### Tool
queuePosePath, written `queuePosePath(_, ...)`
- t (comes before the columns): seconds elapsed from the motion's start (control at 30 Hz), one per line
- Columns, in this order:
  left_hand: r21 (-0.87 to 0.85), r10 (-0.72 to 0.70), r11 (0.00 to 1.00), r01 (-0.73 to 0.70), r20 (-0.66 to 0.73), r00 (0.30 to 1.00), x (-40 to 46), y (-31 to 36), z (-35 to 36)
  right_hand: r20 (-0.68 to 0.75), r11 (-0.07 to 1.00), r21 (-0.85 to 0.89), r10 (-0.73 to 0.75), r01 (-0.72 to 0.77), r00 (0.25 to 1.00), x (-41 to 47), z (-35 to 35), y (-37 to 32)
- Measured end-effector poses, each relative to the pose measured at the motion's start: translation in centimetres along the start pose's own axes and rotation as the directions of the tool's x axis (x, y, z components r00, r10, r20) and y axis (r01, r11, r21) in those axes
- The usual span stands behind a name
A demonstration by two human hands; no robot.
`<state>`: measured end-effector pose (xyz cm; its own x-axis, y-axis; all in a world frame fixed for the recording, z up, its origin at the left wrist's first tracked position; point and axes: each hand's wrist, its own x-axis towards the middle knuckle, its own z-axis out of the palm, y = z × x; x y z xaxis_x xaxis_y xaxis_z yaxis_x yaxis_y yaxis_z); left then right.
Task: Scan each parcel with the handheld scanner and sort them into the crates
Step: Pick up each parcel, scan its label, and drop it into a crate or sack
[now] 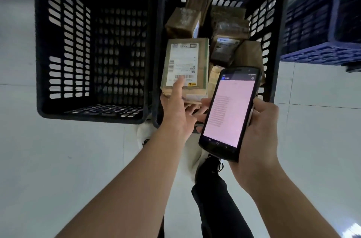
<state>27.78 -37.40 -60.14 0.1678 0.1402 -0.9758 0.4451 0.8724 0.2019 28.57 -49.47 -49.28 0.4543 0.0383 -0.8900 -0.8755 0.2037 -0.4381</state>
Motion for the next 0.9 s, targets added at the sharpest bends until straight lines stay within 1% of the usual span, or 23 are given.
queuePosePath(0.1, 0.125, 0.097, 0.987, -0.105, 0.075, 0.993, -3.0, 1.3, 0.1, 0.029, 0.999, 0.033, -0.022, 0.021, 0.999, -2.8, 0.9, -1.5)
queuePosePath(0.2, 0.233, 0.190, 0.948, -0.216, 0.126, 0.974, -6.7, 4.1, 0.3, 0.029, 0.995, 0.066, -0.071, 0.069, 0.997, -6.4, 2.2, -3.7)
queuePosePath(0.4, 0.289, 0.260, 0.897, -0.333, 0.265, 0.929, -15.8, 10.1, 0.6, 0.058, 0.970, 0.179, -0.177, 0.165, 0.982, -14.7, 4.6, -8.3)
queuePosePath(0.5, 0.279, 0.297, 0.880, -0.385, 0.309, 0.903, -21.2, 12.5, 0.9, 0.075, 0.959, 0.212, -0.209, 0.189, 0.975, -19.1, 5.4, -10.1)
queuePosePath(0.67, 0.210, 0.370, 0.864, -0.457, 0.351, 0.860, -31.3, 15.6, 1.2, 0.084, 0.930, 0.233, -0.311, 0.284, 0.947, -27.1, 6.0, -13.5)
queuePosePath(0.8, 0.148, 0.436, 0.851, -0.504, 0.338, 0.834, -39.2, 17.8, 0.5, 0.142, 0.885, 0.273, -0.424, 0.377, 0.894, -34.0, 6.6, -16.5)
queuePosePath(0.9, 0.094, 0.515, 0.812, -0.577, 0.349, 0.783, -45.5, 18.5, -0.4, 0.171, 0.855, 0.291, -0.487, 0.428, 0.857, -39.0, 6.5, -18.3)
